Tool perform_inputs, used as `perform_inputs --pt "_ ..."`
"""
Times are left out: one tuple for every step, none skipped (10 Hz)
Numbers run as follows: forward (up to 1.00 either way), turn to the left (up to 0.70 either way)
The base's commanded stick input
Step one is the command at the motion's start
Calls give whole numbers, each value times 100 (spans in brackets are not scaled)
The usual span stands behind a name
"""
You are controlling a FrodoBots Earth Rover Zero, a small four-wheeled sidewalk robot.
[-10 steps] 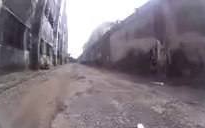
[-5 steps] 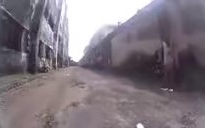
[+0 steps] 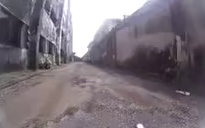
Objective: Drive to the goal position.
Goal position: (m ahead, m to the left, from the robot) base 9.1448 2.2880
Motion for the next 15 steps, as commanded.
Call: perform_inputs --pt "70 0" --pt "70 0" --pt "70 0" --pt "70 0" --pt "70 0" --pt "70 0" --pt "70 0" --pt "70 0" --pt "70 0" --pt "70 0" --pt "70 0" --pt "70 0" --pt "70 0" --pt "70 0" --pt "70 0"
